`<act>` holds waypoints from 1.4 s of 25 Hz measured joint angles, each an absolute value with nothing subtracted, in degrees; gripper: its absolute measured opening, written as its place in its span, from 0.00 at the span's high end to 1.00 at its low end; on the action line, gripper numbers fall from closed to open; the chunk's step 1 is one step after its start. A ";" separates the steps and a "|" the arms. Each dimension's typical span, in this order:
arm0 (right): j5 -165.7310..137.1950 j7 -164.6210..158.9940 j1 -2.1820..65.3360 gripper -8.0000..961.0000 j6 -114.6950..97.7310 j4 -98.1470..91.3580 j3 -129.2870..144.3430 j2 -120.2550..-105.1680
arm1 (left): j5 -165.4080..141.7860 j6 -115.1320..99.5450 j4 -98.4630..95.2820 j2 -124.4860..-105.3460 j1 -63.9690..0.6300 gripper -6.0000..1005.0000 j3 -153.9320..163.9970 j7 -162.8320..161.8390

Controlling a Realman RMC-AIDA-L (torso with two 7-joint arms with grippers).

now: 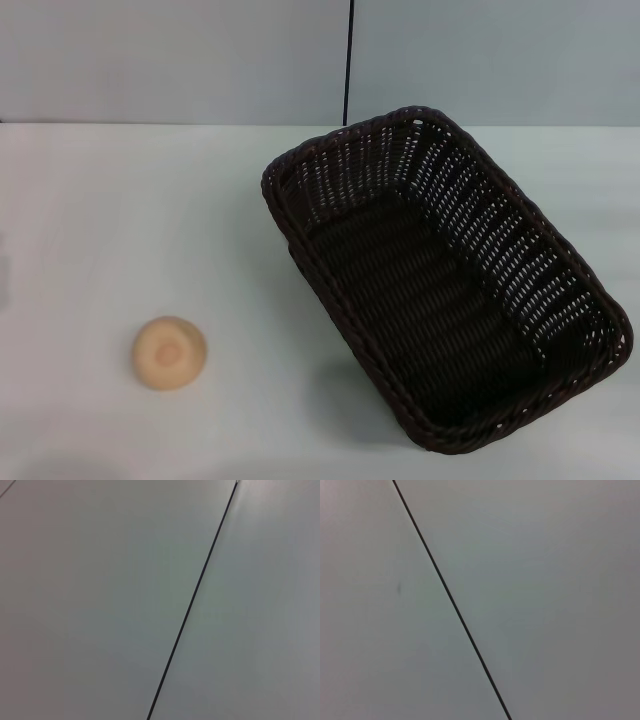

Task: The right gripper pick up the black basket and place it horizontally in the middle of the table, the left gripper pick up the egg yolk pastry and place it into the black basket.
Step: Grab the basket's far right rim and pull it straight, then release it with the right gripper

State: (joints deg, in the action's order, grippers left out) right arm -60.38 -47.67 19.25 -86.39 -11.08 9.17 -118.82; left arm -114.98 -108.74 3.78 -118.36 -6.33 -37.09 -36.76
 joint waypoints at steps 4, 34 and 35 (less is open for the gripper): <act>-60.52 -47.68 19.26 0.52 -86.39 -11.07 9.49 -118.77 | -114.97 -108.71 3.78 -118.42 -6.33 0.47 -36.99 -36.79; -110.58 -108.43 26.38 0.41 -100.85 -66.69 24.09 -115.43 | -115.19 -108.60 3.77 -118.36 -5.81 0.34 -36.91 -37.71; -111.42 -110.35 26.79 0.41 -101.92 -68.72 24.46 -115.28 | -115.19 -108.58 3.74 -118.36 -5.80 0.34 -36.91 -37.71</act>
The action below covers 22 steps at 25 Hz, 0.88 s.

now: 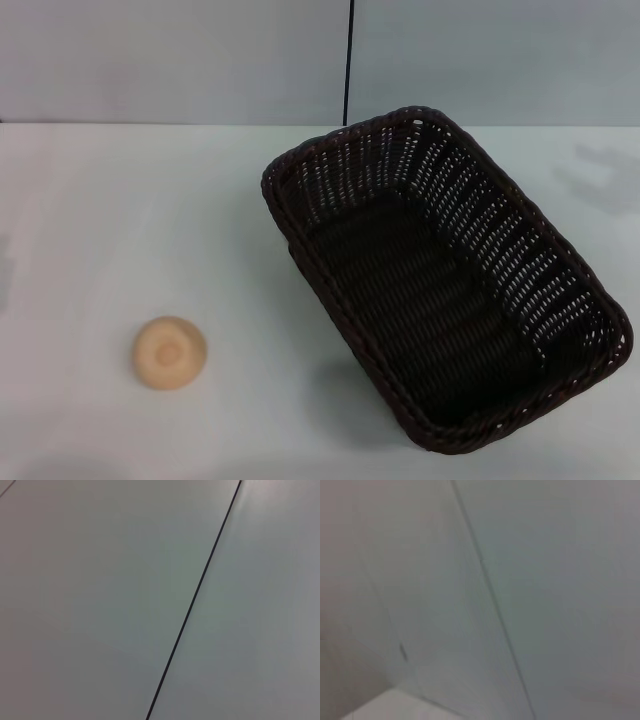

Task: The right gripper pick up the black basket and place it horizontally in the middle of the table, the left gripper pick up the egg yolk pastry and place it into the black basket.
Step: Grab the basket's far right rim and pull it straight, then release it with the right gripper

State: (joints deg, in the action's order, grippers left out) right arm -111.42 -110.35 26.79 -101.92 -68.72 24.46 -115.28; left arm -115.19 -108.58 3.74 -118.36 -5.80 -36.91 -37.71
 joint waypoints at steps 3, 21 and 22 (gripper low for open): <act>-116.06 -117.70 28.84 0.40 -104.85 -74.15 26.00 -114.57 | -115.22 -107.98 3.71 -118.42 -5.77 0.34 -36.91 -37.71; -147.87 -128.17 41.47 0.32 -114.21 -76.20 41.68 -112.27 | -115.42 -106.13 3.78 -118.58 -5.21 0.34 -36.34 -37.70; -147.89 -128.19 41.44 0.32 -114.10 -75.97 42.23 -112.36 | -115.41 -106.03 3.78 -118.58 -5.18 0.34 -36.30 -37.71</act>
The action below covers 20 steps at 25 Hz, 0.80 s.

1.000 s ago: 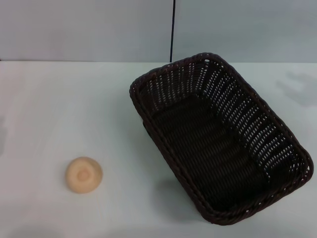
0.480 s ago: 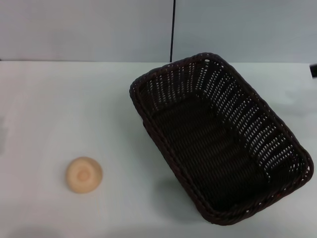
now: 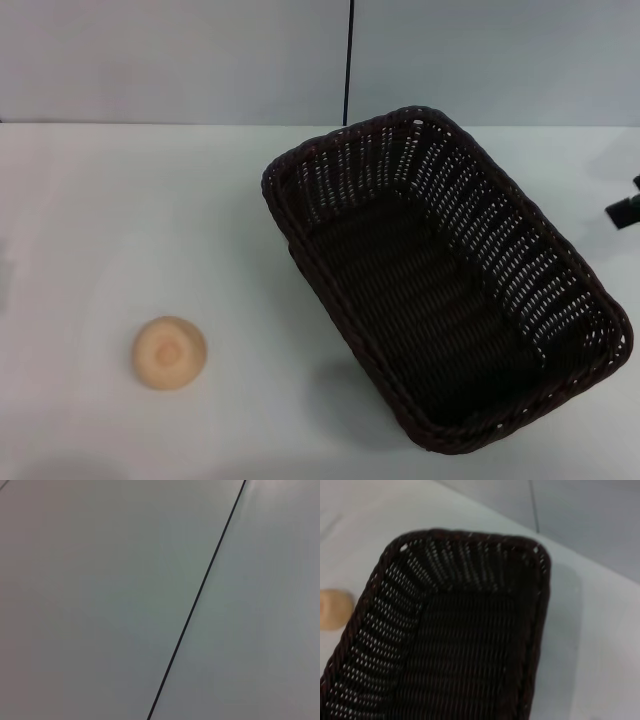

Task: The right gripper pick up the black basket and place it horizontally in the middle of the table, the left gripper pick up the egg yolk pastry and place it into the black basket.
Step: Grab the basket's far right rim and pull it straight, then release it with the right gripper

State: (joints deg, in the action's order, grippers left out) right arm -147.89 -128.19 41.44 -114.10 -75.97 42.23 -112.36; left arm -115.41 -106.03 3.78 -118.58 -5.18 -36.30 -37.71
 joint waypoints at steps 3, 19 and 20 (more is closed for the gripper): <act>-147.95 -128.21 41.20 0.33 -113.71 -75.78 43.29 -112.84 | -115.40 -105.79 3.78 -118.64 -5.07 0.34 -36.28 -37.71; -151.15 -127.71 41.16 0.38 -106.58 -67.45 50.80 -115.74 | -115.47 -105.45 4.57 -118.65 -4.95 0.34 -36.12 -37.72; -151.16 -127.71 41.23 0.39 -106.05 -66.76 51.27 -115.78 | -115.47 -105.45 4.57 -118.65 -4.95 0.34 -36.12 -37.72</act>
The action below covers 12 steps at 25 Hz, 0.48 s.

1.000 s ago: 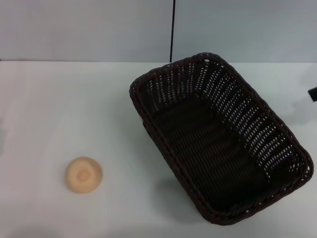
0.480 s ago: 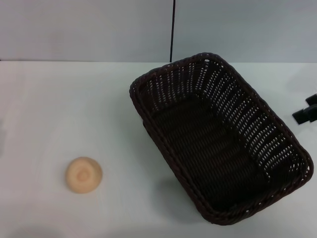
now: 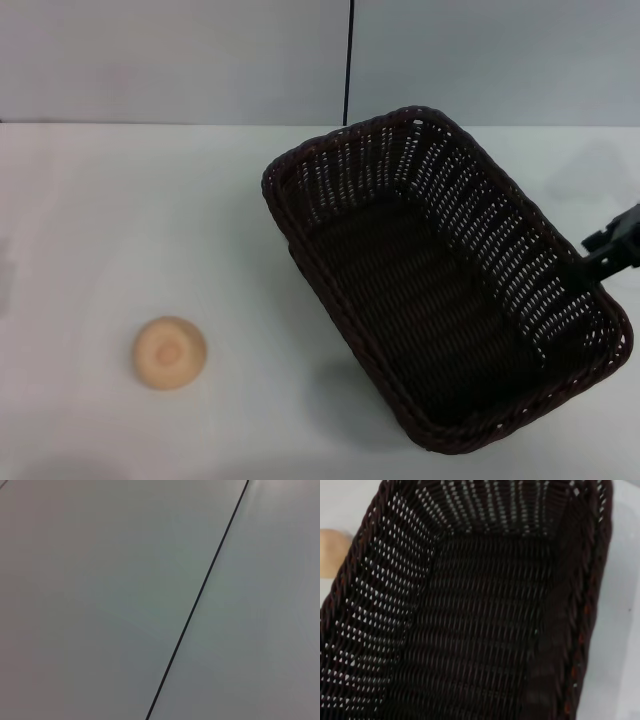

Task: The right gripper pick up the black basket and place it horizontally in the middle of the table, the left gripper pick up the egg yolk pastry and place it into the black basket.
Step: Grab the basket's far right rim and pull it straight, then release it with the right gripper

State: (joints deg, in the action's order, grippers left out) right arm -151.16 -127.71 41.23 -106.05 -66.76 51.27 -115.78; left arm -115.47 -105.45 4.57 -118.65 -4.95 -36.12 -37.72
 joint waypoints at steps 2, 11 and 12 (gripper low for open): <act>-151.17 -127.70 41.33 0.39 -104.72 -65.10 52.63 -115.99 | -115.49 -105.45 4.57 -118.65 -4.87 0.34 -36.12 -37.76; -151.11 -126.25 40.90 0.42 -102.48 -63.80 54.41 -116.88 | -115.49 -105.35 4.57 -118.65 -4.83 0.34 -36.12 -37.79; -151.05 -125.83 40.84 0.42 -102.43 -63.77 54.42 -116.99 | -115.49 -105.28 4.57 -118.65 -4.83 0.34 -36.12 -37.79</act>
